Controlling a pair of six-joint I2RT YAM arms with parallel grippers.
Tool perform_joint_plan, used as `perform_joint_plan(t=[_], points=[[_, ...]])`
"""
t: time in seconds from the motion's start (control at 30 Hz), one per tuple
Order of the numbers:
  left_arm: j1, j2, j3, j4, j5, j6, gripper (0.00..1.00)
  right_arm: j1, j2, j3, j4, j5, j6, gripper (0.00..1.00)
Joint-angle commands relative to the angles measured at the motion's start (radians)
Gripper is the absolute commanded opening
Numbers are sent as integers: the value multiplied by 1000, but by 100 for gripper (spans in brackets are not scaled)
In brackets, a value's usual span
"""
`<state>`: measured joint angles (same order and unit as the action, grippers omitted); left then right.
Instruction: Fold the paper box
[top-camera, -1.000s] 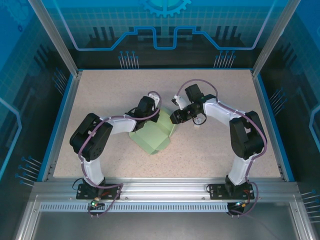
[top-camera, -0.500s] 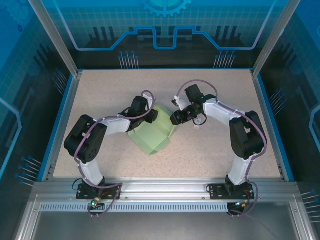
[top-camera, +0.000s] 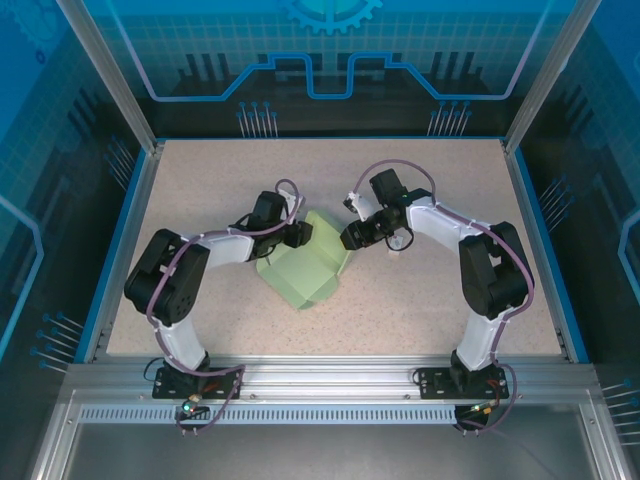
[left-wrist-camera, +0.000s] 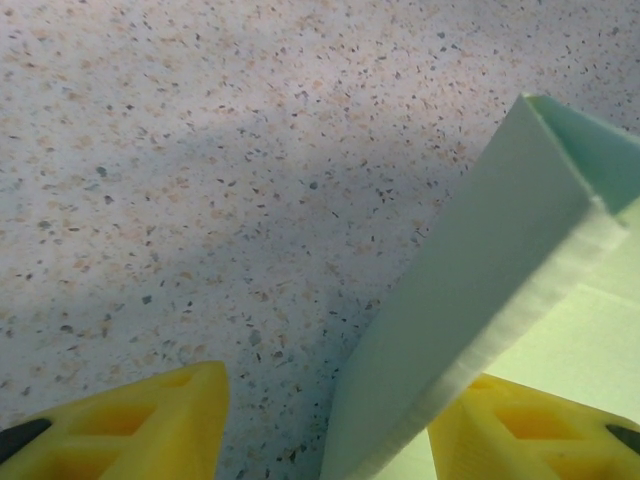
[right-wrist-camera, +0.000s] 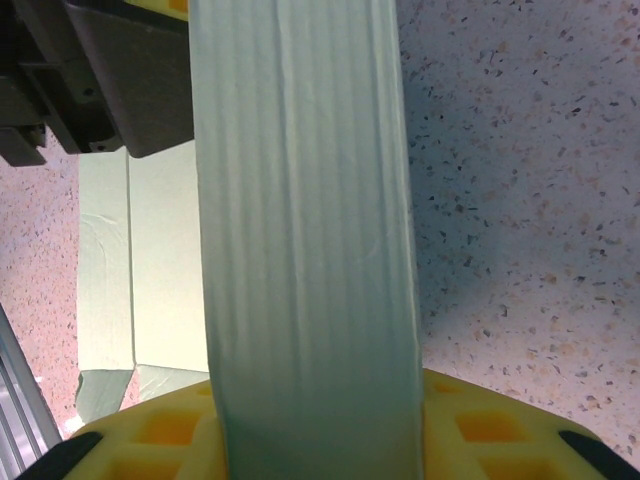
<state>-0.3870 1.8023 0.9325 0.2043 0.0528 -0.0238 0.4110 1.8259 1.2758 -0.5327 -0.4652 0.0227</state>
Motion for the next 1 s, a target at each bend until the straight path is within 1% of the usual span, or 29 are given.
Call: perform_joint_plan(t=[0.0,0.13,0.3,0.43,0.5,0.77,0.87,0.97], points=[[7,38,39,-25,42,15,55,-7,21,2,-52,2,-4,27],[7,62,54,-31,38,18,52,-6,20,1,-50,1,-1,27],[5,76,58,-28,18,20,44,-7,21,2,-49,-3,-2,27],[2,92,68,-24,9,22,39,-4,23,2,-49,-5,-1,26],[-2,102,76,-26,-9,25,37,-5,24,2,-51,-6,-1,26],[-24,106,71,2,-156,-5,28,1,30,3,-47,-10,3,26],[-29,101,65,12,-181,-15,27,2,35,2,-46,-10,3,26],[-30,95,69,5,-165,-17,27,3,34,2,-47,-4,5,26]])
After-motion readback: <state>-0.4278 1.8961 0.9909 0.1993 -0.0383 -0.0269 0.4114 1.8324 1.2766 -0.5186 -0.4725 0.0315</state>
